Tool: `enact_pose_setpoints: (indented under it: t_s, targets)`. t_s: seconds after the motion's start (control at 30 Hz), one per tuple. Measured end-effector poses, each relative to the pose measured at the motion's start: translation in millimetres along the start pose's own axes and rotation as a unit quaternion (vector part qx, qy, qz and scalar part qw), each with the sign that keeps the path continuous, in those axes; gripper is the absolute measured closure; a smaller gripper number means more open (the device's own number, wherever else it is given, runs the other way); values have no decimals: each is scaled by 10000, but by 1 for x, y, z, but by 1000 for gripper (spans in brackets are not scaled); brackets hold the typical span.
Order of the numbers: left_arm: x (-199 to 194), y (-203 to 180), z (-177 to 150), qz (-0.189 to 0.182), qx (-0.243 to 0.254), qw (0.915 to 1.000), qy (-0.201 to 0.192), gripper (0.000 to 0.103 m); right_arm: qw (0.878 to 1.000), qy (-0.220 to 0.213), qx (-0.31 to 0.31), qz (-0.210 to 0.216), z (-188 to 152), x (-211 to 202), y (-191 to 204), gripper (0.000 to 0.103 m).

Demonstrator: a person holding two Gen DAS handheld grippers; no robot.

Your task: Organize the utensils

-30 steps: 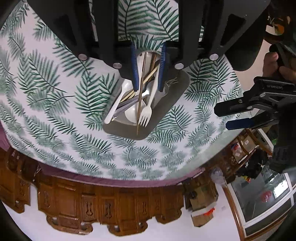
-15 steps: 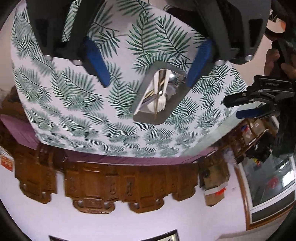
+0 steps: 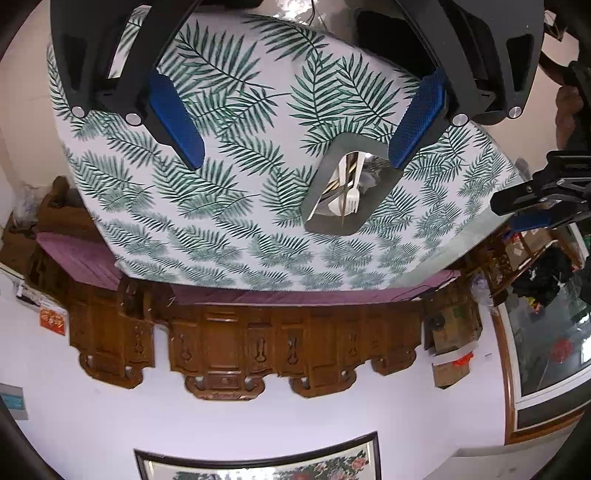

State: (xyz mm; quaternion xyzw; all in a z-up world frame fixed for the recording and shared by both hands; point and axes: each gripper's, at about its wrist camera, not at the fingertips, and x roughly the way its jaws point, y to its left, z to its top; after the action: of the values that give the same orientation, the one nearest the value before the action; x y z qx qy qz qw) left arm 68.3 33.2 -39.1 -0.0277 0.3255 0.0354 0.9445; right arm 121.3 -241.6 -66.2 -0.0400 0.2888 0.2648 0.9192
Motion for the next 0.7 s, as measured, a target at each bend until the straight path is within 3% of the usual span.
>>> enact_pose_setpoints:
  t_s: [0.23, 0.5, 0.7]
  targets:
    - [-30, -9, 7, -53, -31, 9996, -258, 8, 9989, -387, -43, -272, 7, -41, 5, 3]
    - [-66, -25, 26, -92, 119, 9978, -653, 8, 9949, -966, -45, -278, 31, -90, 14, 3]
    - [-95, -34, 38, -381, 104, 9939, -1033, 8, 9918, -1263, -83, -153, 46, -120, 24, 3]
